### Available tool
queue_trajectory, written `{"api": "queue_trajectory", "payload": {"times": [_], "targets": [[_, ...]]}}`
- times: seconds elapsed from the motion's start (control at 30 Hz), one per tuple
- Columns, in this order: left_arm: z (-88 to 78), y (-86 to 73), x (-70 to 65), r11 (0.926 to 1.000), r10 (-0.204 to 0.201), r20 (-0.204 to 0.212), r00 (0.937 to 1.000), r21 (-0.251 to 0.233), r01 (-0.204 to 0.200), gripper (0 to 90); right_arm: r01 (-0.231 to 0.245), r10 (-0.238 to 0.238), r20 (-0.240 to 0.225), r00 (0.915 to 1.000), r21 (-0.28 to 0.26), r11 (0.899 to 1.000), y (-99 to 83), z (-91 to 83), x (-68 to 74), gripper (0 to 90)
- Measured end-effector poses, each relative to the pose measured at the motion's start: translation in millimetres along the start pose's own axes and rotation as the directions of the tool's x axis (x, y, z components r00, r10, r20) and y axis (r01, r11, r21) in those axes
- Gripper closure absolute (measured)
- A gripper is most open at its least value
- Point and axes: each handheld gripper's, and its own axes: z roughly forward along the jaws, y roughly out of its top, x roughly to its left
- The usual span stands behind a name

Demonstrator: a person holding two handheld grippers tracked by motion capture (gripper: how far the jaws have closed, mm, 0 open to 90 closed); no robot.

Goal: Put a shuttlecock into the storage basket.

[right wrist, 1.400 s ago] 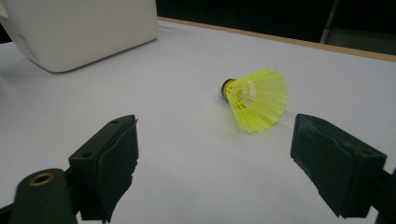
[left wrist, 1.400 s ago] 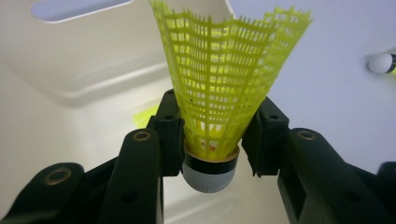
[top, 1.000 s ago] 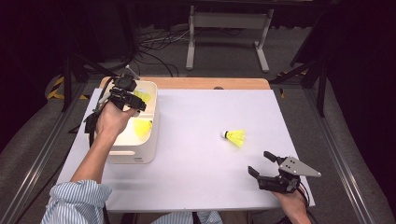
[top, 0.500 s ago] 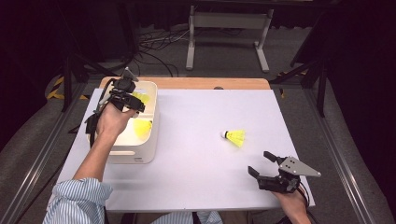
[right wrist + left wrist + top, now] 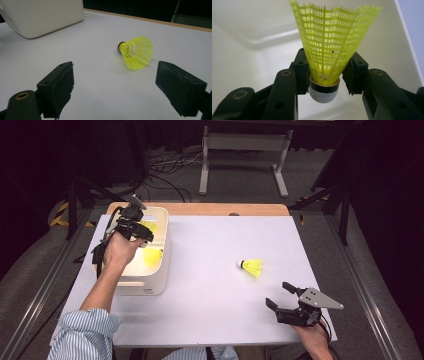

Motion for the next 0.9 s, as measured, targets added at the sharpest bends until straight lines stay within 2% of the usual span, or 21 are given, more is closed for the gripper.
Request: {"api": "queue_trajectory", "payload": {"times": [0.6,0.9], "targets": [[19.9,-1.2,10.8,0.9990,-0.032,-0.018,0.9993,0.030,0.032,58.9,-0.001,0.001,0.000,1.0000,0.000,1.000,0.0,-0.2,0.0,15.8],[27.4,-0.9,13.1,0.9984,-0.031,-0.043,0.9986,0.047,0.033,57.9,0.000,0.000,0.000,1.0000,0.004,1.000,-0.2,-0.1,-0.1,15.7]]}}
